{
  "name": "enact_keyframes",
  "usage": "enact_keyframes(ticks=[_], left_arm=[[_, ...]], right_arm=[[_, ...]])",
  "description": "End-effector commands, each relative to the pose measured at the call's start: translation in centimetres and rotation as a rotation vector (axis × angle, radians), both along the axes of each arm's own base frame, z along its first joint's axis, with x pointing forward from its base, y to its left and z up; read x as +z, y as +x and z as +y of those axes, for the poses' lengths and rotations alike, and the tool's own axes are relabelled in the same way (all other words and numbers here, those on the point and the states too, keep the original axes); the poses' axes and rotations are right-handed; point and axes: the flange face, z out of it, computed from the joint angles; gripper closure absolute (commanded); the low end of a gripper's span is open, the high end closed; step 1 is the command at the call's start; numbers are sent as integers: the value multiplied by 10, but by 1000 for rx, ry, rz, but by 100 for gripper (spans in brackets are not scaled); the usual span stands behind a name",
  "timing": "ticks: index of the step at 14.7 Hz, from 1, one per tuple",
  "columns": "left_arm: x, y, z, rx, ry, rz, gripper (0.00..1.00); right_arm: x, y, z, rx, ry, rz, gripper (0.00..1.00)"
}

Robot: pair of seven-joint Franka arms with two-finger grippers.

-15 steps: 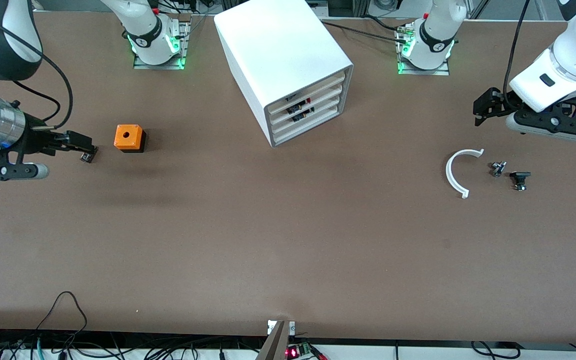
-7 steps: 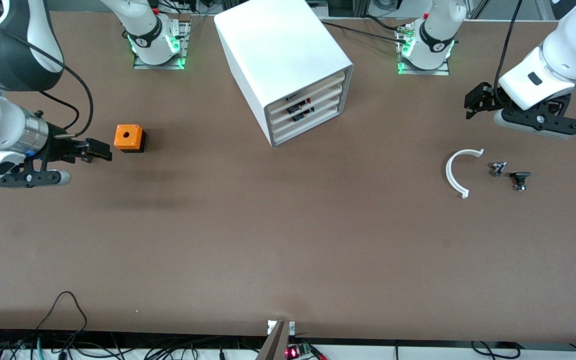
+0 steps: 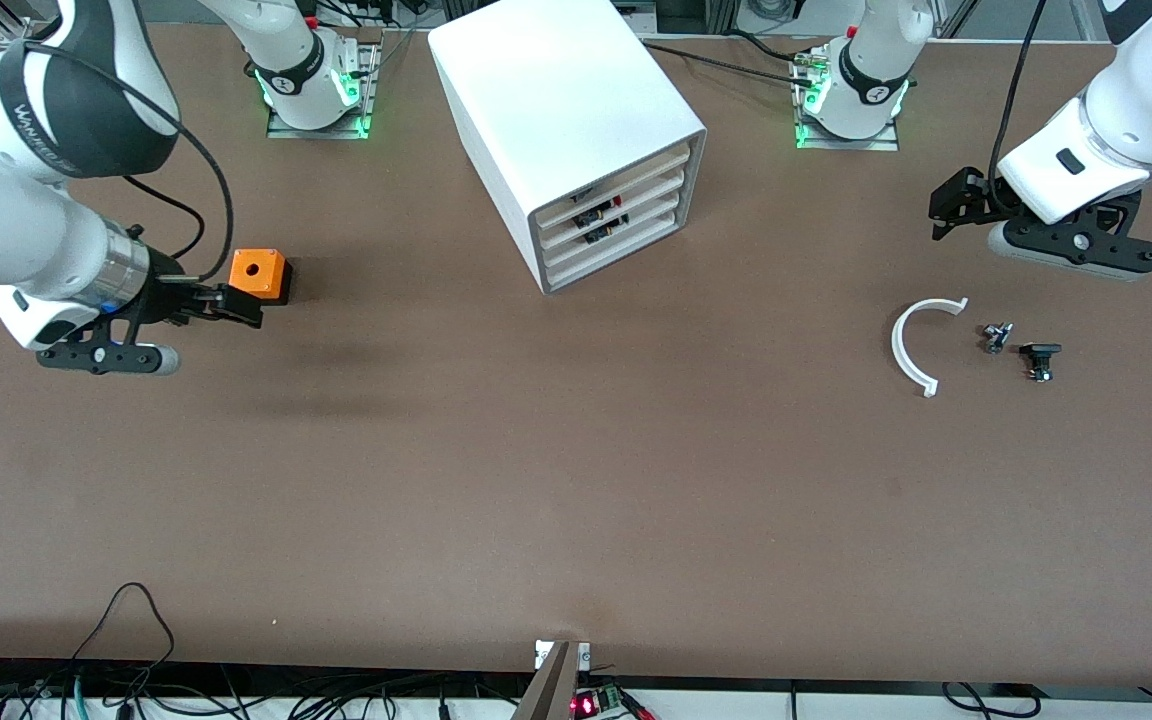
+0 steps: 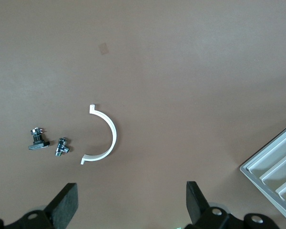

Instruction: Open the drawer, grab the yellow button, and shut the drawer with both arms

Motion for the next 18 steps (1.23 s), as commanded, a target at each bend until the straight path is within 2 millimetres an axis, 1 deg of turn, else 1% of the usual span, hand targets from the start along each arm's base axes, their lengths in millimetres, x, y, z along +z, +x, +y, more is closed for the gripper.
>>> enact_keyframes(ticks=[1, 2, 4, 5, 6, 7, 8, 10, 11, 12, 13, 14, 15, 16, 17, 18], left_arm=[[4, 3, -3, -18, -18, 1, 0], [4, 3, -3, -18, -18, 1, 0], [4, 3, -2, -17, -17, 3, 0], [4, 3, -3, -16, -23, 4, 0], [2, 1, -9, -23, -36, 21, 0], [1, -3, -14, -22, -81, 50, 0], [-6, -8, -22, -21, -147, 118, 0], [-39, -11, -42, -28, -312, 314, 0], [-55, -10, -51, -41, -390, 385, 0], [-72, -5, -60, -72, -463, 427, 0], [-95, 2, -68, -119, -545, 469, 0], [-119, 9, -80, -175, -639, 502, 0], [-144, 18, -86, -209, -729, 511, 0], [-159, 27, -96, -226, -797, 482, 0], [-171, 26, -110, -240, -819, 461, 0], [-181, 22, -120, -246, -846, 443, 0]], right_arm=[[0, -3, 25, -77, 3, -10, 0], [0, -4, 30, -118, 0, -12, 0], [2, -9, 56, -166, -5, -22, 0], [1, -10, 64, -199, -7, -25, 0], [3, -12, 75, -222, -7, -31, 0], [0, -12, 82, -247, -8, -35, 0], [-2, -13, 90, -269, -9, -34, 0], [-4, -15, 104, -316, -13, -38, 0], [-7, -15, 109, -335, -17, -32, 0], [-8, -17, 116, -347, -24, -33, 0], [-12, -18, 121, -346, -29, -29, 1], [-15, -17, 122, -346, -32, -23, 1], [-16, -18, 124, -349, -34, -23, 2], [-16, -18, 127, -348, -31, -25, 4], [-17, -19, 130, -361, -32, -24, 5], [-19, -21, 137, -377, -33, -24, 5]])
